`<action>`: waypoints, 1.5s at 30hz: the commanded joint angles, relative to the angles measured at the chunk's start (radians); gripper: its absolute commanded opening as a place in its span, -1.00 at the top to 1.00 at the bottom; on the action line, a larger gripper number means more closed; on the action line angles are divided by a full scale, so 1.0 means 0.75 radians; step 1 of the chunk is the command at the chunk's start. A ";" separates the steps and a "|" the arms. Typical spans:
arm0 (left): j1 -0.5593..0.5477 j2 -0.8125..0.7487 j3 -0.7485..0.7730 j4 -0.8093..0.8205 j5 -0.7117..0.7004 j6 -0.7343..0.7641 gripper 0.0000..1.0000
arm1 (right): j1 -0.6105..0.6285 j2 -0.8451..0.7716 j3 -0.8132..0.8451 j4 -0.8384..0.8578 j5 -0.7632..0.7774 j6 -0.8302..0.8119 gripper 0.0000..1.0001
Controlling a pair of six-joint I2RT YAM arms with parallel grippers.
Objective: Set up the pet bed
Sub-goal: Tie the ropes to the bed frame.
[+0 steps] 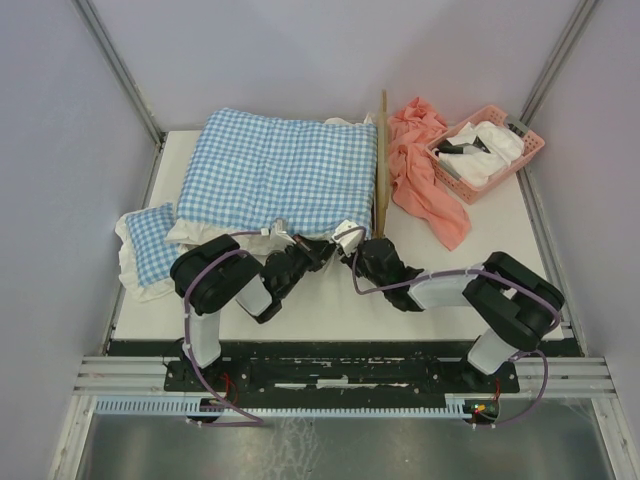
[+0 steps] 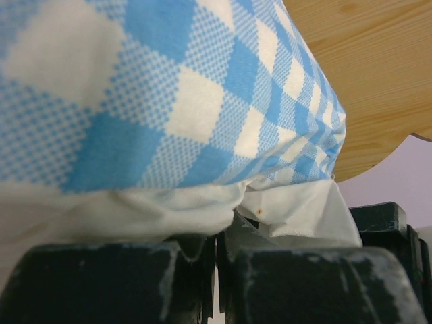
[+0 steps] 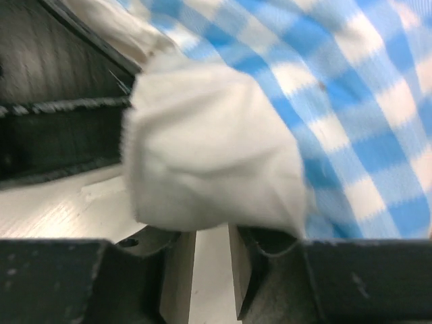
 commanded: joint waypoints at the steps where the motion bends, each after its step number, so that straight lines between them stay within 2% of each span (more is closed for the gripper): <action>1: 0.007 -0.001 -0.022 0.094 -0.056 -0.046 0.95 | -0.001 -0.113 -0.113 0.066 0.083 0.371 0.30; 4: 0.007 -0.002 -0.025 0.105 -0.056 -0.049 0.95 | -0.001 -0.169 -0.183 0.142 0.088 0.538 0.09; 7: 0.007 -0.005 -0.028 0.093 -0.063 -0.059 0.95 | 0.007 -0.177 -0.190 0.151 0.015 0.695 0.02; 9: 0.007 -0.005 -0.035 0.098 -0.069 -0.071 0.95 | 0.042 -0.146 -0.205 0.224 0.054 0.753 -0.02; 15: 0.013 -0.044 -0.048 0.044 -0.067 -0.028 0.95 | 0.143 0.036 -0.157 0.407 0.252 0.811 -0.02; 18: 0.023 -0.077 -0.058 0.022 -0.053 0.023 0.95 | 0.148 0.154 -0.129 0.539 0.264 0.802 -0.05; 22: 0.030 -0.140 -0.065 -0.048 -0.064 0.088 0.95 | 0.148 0.236 -0.042 0.519 0.245 0.810 -0.05; 27: 0.030 -0.199 -0.074 -0.106 -0.102 0.173 0.95 | 0.147 0.304 0.069 0.363 0.345 0.879 -0.05; 30: 0.030 -0.218 -0.079 -0.127 -0.120 0.216 0.95 | 0.146 0.351 0.105 0.348 0.358 0.900 -0.05; 32: 0.029 -0.220 -0.082 -0.134 -0.129 0.227 0.95 | 0.146 0.370 0.124 0.327 0.364 0.910 0.05; 35: 0.029 -0.215 -0.087 -0.132 -0.137 0.229 0.95 | 0.146 0.381 0.136 0.278 0.381 0.934 0.37; 38: 0.028 -0.194 -0.089 -0.118 -0.144 0.232 0.95 | 0.145 0.395 0.145 0.242 0.390 0.930 0.45; 41: 0.027 -0.156 -0.097 -0.073 -0.144 0.210 0.95 | 0.144 0.390 0.131 0.236 0.392 0.924 0.91; 45: 0.033 -0.130 -0.104 -0.029 -0.125 0.172 0.95 | 0.144 0.366 0.094 0.202 0.444 0.905 0.96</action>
